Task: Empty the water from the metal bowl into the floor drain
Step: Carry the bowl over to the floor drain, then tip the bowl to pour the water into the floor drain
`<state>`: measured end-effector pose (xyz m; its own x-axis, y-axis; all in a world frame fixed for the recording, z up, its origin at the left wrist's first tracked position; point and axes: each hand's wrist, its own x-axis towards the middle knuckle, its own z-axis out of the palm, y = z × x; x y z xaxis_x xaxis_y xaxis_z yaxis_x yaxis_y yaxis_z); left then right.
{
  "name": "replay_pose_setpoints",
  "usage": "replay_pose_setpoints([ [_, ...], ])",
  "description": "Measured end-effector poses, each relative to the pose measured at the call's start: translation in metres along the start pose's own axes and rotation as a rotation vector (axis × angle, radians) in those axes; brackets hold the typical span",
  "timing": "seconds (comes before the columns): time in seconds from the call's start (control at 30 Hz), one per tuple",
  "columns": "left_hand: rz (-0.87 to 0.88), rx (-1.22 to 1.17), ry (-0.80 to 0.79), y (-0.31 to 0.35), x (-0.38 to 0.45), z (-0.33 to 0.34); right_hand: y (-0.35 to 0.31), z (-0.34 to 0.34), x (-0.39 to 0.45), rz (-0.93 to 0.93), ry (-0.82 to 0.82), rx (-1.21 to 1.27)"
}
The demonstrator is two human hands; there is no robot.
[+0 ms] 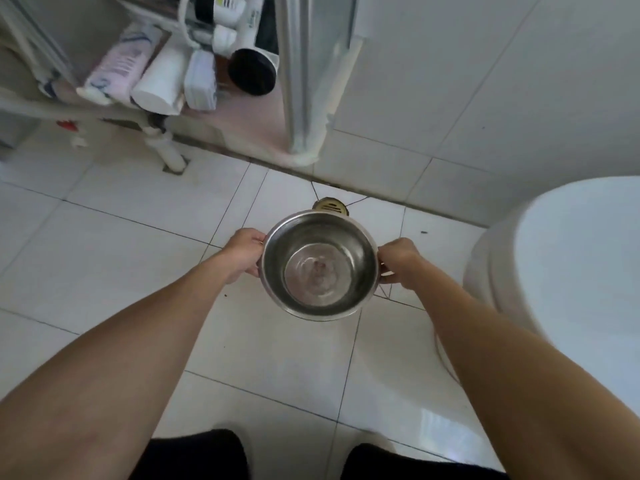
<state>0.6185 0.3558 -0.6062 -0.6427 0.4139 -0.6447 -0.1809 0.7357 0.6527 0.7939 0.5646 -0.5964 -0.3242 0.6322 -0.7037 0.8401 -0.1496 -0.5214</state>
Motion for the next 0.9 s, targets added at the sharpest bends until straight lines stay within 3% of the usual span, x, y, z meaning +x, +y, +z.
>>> replay_pose_setpoints([
  [0.4,-0.018,0.04,0.034,-0.014,0.098,0.018,0.006,0.041,0.092,-0.012,0.014,0.033],
  [0.9,-0.016,0.068,0.045,-0.02,0.124,0.028,0.015,0.055,0.119,0.033,0.039,0.05],
])
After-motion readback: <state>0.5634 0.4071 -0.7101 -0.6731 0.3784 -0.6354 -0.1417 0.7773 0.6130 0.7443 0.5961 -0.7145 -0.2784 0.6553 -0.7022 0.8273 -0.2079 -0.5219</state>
